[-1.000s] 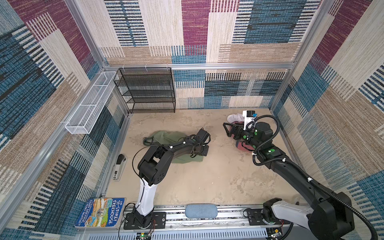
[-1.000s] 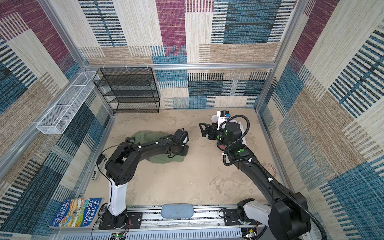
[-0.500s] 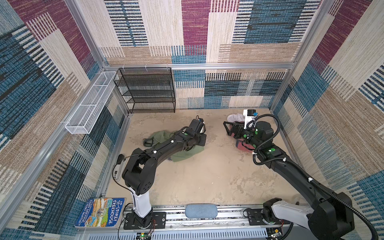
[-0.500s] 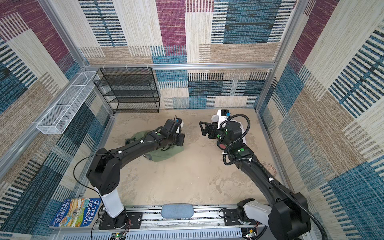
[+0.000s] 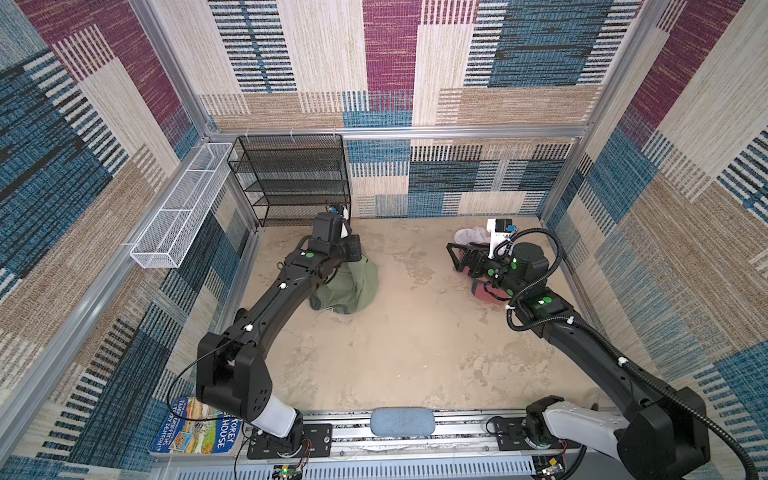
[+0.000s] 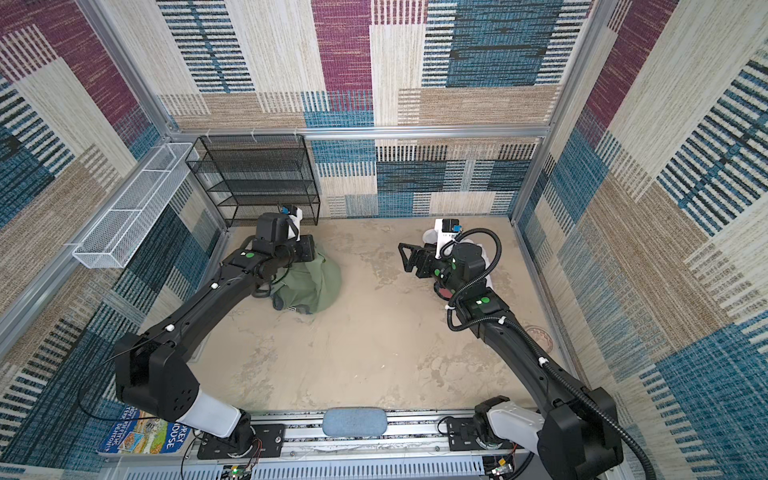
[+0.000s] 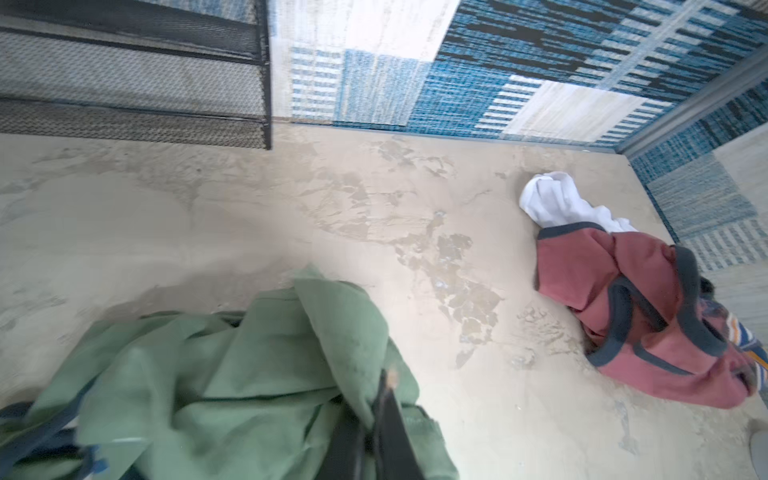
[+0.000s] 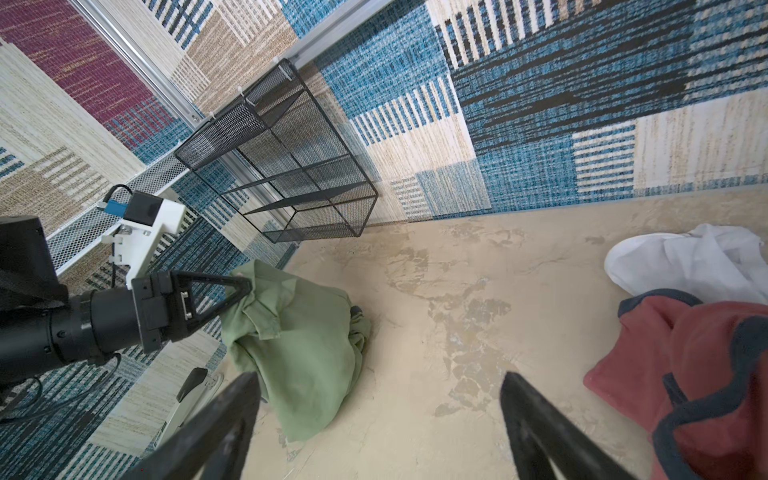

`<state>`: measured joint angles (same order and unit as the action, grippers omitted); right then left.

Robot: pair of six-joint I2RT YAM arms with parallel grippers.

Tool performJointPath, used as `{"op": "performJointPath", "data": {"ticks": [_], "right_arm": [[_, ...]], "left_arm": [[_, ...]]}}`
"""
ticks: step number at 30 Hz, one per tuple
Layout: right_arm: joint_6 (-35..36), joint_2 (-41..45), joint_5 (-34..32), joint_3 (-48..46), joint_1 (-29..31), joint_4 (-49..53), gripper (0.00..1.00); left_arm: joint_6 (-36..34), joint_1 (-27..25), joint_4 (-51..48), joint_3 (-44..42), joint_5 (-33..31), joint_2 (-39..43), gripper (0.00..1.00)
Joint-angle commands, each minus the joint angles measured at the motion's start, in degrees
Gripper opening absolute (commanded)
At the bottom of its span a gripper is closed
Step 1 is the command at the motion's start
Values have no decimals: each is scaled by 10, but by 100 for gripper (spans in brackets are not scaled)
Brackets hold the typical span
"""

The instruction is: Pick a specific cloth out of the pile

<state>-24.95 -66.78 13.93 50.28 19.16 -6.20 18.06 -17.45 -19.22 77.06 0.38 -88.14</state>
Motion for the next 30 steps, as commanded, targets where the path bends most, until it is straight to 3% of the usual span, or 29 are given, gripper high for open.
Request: {"op": "performJointPath", "data": {"ticks": [1,12,24,28,30], "right_arm": [[8,-7,11,7,0,-19,93],[-10,-14,15,-6,0,-29,93],[-20,-23,14,2,0,-23,93],[-18,-22,15,3,0,-22,93],[-21,-21,14,3,0,-23,93]], "left_arm": [[8,37,-7,-13,-10,17,0],[26,174,27,-92,-37,-5,0],[20,198,61,-131,-61,-61,0],[30,197,58,-141,-76,-40,27],[35,197,61,-153,-71,-13,33]]}}
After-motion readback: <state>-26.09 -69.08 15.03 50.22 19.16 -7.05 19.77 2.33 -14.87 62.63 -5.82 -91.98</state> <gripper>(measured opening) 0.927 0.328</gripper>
